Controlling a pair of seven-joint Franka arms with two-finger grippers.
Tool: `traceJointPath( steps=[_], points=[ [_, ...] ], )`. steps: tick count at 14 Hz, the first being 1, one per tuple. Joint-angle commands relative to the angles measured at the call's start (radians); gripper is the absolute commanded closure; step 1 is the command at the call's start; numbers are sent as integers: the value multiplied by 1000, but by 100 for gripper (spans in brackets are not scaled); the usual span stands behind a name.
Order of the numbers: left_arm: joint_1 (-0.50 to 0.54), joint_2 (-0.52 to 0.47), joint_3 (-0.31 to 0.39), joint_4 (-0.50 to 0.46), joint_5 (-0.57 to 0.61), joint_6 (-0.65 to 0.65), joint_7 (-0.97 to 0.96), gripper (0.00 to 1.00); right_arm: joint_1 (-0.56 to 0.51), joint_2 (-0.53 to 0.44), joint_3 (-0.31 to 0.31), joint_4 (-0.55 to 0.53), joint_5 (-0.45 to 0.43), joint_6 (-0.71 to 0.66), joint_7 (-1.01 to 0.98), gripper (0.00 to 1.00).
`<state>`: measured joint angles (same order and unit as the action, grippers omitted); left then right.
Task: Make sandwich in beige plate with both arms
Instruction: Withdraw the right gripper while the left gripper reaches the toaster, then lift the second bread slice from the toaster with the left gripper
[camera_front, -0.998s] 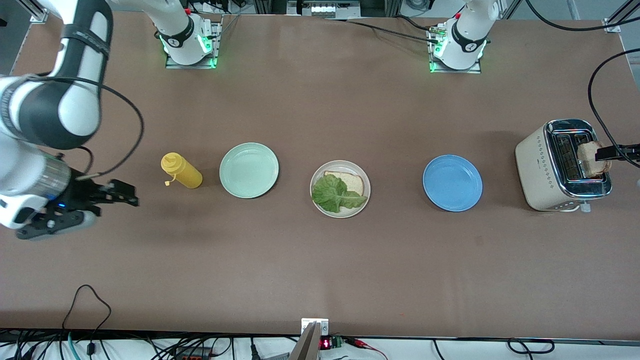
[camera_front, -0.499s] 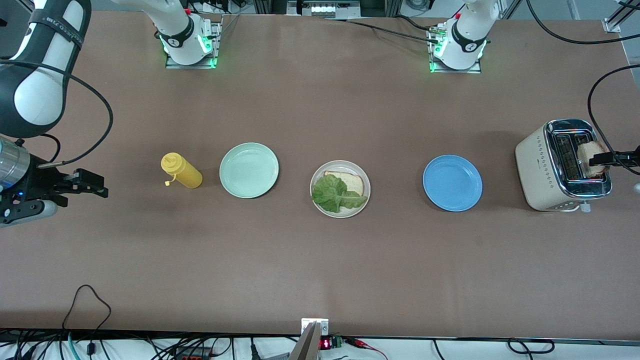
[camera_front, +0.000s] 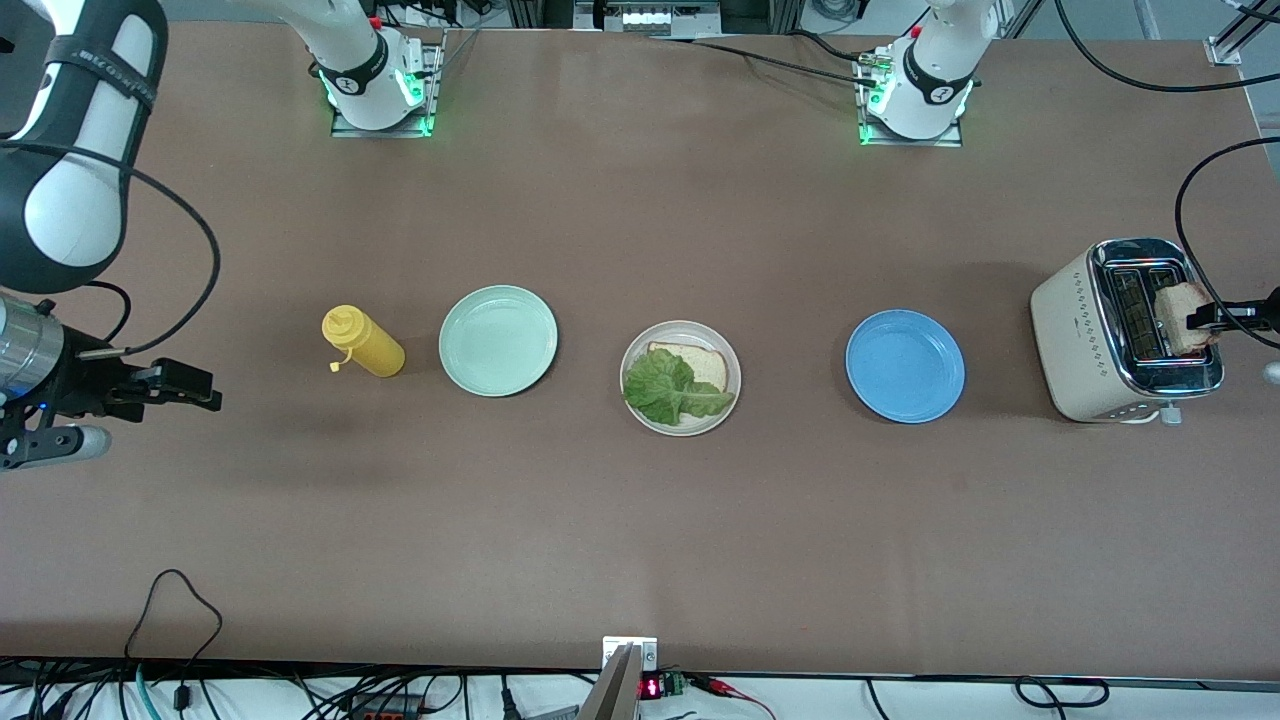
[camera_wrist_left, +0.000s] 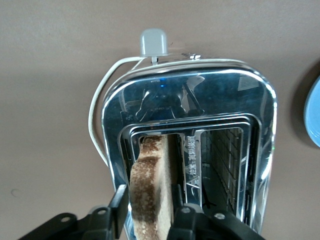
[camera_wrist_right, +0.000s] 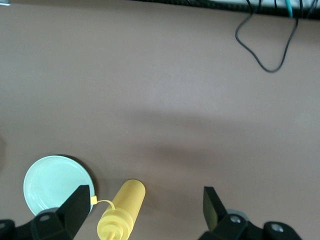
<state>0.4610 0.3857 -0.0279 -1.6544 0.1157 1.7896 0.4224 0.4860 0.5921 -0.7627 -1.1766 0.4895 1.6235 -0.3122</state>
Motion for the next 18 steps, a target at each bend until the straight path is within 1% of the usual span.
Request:
traceJointPath(
  steps=[1,2,3,4,5,6,8,11,13,14,16,18],
  points=[
    [22,2,-13,-5,-13,-4,26,83,-179,-86,275,26,-159,-34,111,0],
    [22,4,-12,-5,-13,-6,26,90,-261,-115,409,25,-228,-34,151,0],
    [22,2,-13,-5,-13,-10,26,95,-358,-151,563,17,-309,-34,200,0],
    [21,1,-13,-2,-13,-21,26,98,-425,-182,674,-9,-372,-34,244,0],
    [21,-1,-13,-2,-13,-24,26,99,-467,-222,742,-49,-417,-28,283,0],
    [19,-4,-15,2,-13,-26,26,99,-487,-262,769,-96,-427,-27,309,0],
    [13,-10,-17,14,-11,-44,24,99,-503,-326,773,-165,-428,-25,315,0],
    [11,-25,-29,80,-11,-159,24,99,-509,-457,775,-299,-436,-11,343,0],
    [10,-33,-50,163,-10,-248,18,99,-501,-532,775,-397,-463,28,357,0],
    [10,-34,-67,209,-5,-297,10,99,-495,-558,775,-429,-471,47,357,0],
    [5,-34,-96,289,-2,-399,9,99,-488,-592,775,-469,-473,61,357,0],
    [5,-34,-159,335,-10,-447,6,99,-488,-621,775,-504,-473,81,357,0]
  ],
)
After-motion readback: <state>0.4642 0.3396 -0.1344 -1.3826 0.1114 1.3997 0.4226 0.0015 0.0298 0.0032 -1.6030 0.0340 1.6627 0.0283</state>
